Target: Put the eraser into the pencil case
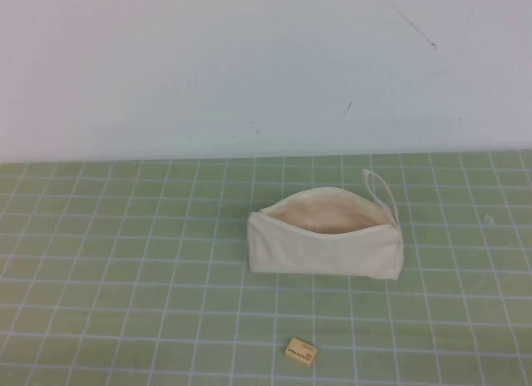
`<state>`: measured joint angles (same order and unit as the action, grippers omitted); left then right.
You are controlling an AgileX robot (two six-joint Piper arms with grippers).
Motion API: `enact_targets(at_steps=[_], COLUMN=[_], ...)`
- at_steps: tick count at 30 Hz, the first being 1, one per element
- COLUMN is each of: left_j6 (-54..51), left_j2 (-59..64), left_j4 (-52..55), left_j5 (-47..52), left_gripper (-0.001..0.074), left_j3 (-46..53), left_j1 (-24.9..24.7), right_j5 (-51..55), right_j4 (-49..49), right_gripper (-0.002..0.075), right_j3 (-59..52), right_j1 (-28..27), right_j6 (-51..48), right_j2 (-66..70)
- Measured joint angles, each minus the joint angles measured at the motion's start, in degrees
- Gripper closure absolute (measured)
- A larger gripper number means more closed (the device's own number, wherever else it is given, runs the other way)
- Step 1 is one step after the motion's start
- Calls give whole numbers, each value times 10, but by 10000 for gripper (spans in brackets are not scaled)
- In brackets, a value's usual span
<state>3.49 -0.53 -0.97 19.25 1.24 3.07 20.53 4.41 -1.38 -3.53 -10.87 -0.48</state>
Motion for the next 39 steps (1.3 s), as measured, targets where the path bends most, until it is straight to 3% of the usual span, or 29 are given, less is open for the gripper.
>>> enact_targets(at_steps=[27, 31, 36, 39], left_j6=[1, 1, 1, 1], left_j2=[0, 0, 0, 0], left_j4=[0, 0, 0, 0], left_j5=[0, 0, 0, 0], left_gripper=[737, 736, 736, 736], left_j3=[0, 0, 0, 0], left_j1=[0, 0, 0, 0], right_j5=[0, 0, 7, 5], right_j4=[42, 117, 396, 505], right_gripper=[727, 727, 727, 727], right_j3=[0, 0, -2, -2], right_j1=[0, 0, 0, 0], right_j6=[0, 1, 44, 55], right_j2=[0, 0, 0, 0])
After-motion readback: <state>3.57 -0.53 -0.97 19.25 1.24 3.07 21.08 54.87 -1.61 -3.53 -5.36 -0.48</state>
